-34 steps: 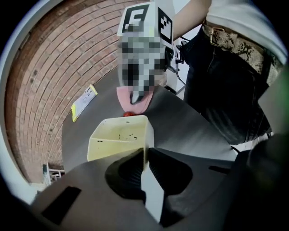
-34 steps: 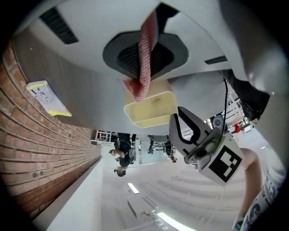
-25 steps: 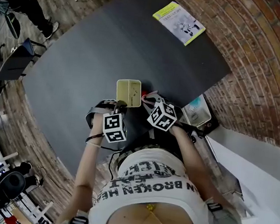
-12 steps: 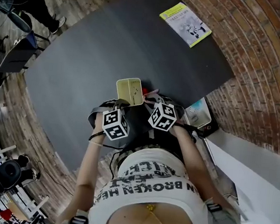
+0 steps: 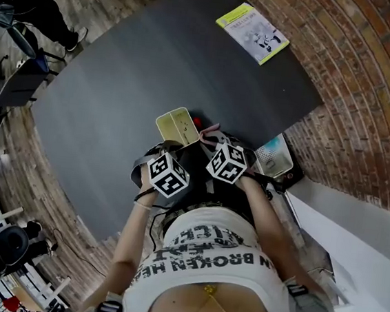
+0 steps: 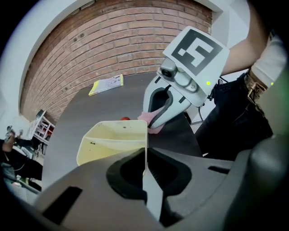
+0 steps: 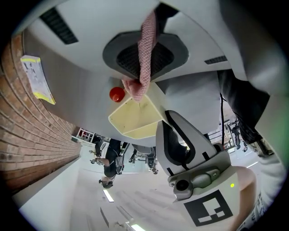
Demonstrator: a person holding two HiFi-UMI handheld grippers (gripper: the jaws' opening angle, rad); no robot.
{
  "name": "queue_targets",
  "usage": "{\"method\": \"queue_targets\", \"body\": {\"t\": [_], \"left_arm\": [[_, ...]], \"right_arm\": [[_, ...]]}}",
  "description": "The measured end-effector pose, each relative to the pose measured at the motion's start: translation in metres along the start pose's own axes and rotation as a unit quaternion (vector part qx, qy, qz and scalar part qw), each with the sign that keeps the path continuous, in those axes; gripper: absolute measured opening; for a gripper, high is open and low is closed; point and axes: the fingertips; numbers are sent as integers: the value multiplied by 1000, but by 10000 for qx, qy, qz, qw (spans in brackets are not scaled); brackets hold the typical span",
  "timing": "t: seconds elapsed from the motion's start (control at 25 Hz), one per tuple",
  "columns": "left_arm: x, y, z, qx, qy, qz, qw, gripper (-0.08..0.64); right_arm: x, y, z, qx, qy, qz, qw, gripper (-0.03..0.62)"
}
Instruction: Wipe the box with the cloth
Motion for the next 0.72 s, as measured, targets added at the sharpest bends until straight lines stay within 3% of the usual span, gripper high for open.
{"method": "queue_targets", "body": {"t": [0.36, 0.56, 0.72], "left_arm": [[4, -18, 7, 37, -147, -654, 9977, 23], [4, -21, 10, 28, -232, -771, 9968, 23], [9, -22, 11, 106, -160, -581, 9981, 23]], "right_arm": [[-11, -15, 1, 235, -133, 106, 9996, 17], [-12, -16, 2, 239, -187, 73, 9995, 17], [-12, -14, 2, 268, -175, 116, 9994, 17]]}}
Point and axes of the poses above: the fingertips, and each gripper's own axes: z forward along the fingers, x to its right, y out of its underside, and after that the axes turned 7 degrees about -z, right-handed
